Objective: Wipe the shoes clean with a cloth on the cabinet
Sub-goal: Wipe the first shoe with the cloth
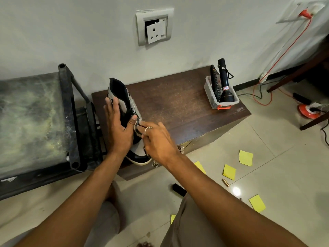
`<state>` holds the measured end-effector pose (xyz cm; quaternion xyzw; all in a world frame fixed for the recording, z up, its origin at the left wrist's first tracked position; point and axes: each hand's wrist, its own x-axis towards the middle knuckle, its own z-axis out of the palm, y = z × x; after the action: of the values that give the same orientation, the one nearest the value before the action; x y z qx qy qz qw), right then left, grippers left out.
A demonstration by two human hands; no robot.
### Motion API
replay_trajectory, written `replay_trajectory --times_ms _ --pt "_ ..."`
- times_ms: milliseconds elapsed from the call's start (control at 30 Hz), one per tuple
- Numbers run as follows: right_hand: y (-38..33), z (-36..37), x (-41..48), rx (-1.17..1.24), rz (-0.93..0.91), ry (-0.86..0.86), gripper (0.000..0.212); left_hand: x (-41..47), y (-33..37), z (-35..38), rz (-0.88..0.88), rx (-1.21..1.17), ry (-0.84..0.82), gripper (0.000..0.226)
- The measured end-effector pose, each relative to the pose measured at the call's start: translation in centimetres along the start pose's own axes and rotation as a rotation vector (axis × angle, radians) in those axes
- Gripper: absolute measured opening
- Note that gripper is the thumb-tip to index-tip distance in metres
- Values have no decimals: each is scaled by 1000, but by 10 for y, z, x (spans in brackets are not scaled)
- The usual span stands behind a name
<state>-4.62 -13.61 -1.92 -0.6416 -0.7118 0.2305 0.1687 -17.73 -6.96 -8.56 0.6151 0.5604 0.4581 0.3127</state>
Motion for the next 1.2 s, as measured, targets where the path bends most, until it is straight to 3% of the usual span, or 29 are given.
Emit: replay_trajectory --times_ms 333,400,467,567,767,967,1033,1133,1200 --pt "-9 -18 -34 -79 87 -236 41 0 2 -2 -17 35 -20 82" --pt "-6 -25 -29 34 116 -270 40 -1 3 -2 -9 54 -20 81" --pt "0 -26 -19 193 163 -147 37 -1 3 -2 -7 64 -23 80" --pt "6 -11 -6 143 144 121 35 -1 2 -1 2 69 -20 80" --pt "12 6 -10 180 192 26 31 -1 1 0 18 90 -33 80" --pt "25 -17 -32 192 225 -209 29 -1 1 1 26 94 -33 79" --pt "25 -23 -24 239 249 -124 30 -1 1 1 27 94 -36 79" --pt "16 -15 -2 311 212 138 32 -1 1 1 32 104 -41 78" --pt "8 3 6 284 175 128 33 -1 0 0 37 101 -41 77"
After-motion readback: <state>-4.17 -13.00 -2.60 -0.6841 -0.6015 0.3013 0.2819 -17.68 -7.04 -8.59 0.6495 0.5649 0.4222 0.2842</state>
